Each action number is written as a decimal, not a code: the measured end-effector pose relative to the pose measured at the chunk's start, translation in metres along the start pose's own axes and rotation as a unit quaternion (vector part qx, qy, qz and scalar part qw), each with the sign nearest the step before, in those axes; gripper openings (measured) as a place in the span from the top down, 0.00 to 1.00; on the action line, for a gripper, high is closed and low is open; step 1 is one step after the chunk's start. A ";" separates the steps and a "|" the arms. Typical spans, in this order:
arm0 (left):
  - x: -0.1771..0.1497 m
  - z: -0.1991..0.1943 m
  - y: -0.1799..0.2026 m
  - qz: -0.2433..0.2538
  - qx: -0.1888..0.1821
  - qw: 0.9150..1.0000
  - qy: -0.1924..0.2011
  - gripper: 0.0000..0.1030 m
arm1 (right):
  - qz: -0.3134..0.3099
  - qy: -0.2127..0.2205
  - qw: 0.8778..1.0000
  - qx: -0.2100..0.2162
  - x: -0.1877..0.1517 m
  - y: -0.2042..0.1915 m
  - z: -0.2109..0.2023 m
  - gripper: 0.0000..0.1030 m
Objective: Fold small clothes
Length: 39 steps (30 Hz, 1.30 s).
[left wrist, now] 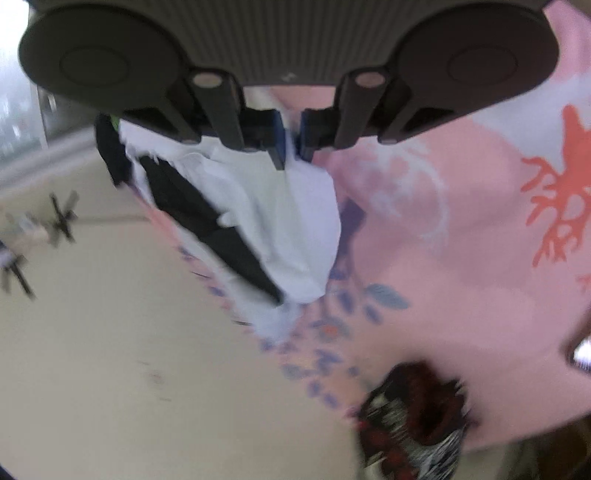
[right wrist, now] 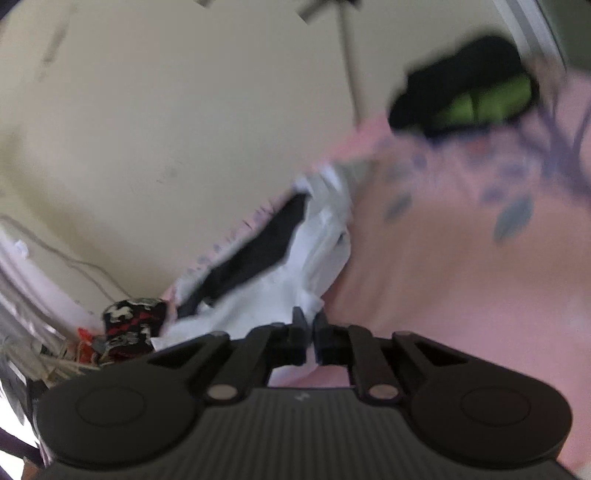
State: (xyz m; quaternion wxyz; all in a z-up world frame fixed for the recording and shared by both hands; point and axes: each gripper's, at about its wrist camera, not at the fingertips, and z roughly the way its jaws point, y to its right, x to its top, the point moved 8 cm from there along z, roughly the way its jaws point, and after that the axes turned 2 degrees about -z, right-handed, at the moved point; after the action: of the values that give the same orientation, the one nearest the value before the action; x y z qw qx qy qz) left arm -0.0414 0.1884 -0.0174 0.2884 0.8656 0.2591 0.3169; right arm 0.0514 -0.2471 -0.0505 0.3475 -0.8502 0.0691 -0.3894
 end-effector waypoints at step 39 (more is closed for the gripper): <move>0.110 0.107 0.134 0.250 0.088 0.963 0.051 0.48 | -0.249 -0.042 0.968 0.004 0.091 -0.077 0.120 0.48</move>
State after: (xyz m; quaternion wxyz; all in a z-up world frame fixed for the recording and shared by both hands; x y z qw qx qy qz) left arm 0.1422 0.1287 0.0480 0.1087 0.9077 0.0757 0.3981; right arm 0.1876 -0.1601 0.0004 0.2457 -0.8550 -0.1609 -0.4275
